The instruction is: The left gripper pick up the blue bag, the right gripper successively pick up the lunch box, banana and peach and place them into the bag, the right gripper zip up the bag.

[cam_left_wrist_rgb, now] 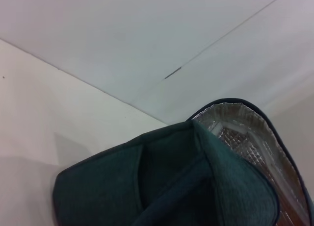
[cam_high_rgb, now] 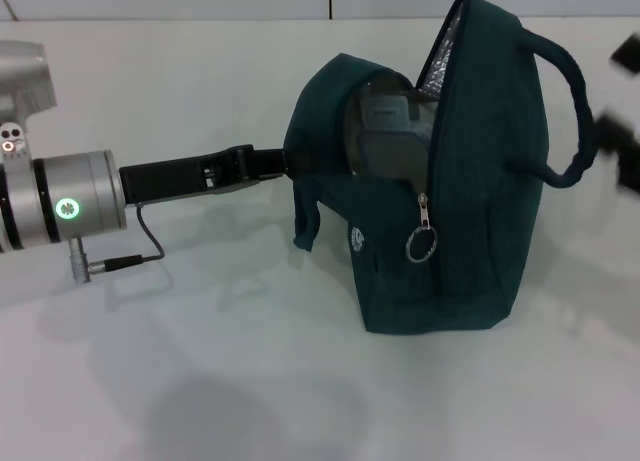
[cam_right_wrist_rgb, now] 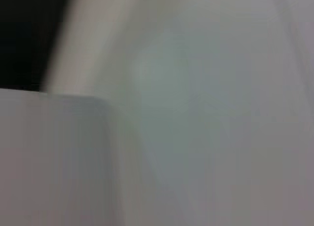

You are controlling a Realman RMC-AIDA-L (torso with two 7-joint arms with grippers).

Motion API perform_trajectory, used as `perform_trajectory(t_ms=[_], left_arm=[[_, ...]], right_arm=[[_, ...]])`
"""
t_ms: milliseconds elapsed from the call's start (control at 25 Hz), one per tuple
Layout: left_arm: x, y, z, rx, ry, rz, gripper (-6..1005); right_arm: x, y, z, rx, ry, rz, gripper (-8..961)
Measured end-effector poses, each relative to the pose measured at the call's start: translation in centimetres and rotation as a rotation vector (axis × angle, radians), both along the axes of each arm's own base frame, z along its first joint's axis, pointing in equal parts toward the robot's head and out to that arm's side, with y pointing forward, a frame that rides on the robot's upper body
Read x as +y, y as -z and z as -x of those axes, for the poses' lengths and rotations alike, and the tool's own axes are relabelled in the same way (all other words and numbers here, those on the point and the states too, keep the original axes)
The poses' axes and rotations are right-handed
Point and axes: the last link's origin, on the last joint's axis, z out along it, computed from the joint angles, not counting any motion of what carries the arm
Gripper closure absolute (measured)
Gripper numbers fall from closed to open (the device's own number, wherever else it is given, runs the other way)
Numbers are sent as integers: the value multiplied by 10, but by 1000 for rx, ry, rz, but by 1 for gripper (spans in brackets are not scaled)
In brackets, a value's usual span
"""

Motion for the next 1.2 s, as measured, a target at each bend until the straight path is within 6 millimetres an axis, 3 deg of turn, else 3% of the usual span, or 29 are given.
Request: perform_trajectory(t_ms=[240, 560, 1200], left_arm=[[6, -1, -5, 3, 11, -10, 947], [11, -7, -5, -9, -3, -32, 947], [10, -6, -7, -15, 5, -29, 947]], right_arm=[[-13, 32, 16, -106, -167, 254, 126], [-5, 77, 0, -266, -41, 414, 126], [26, 93, 10, -347, 18, 380, 127]])
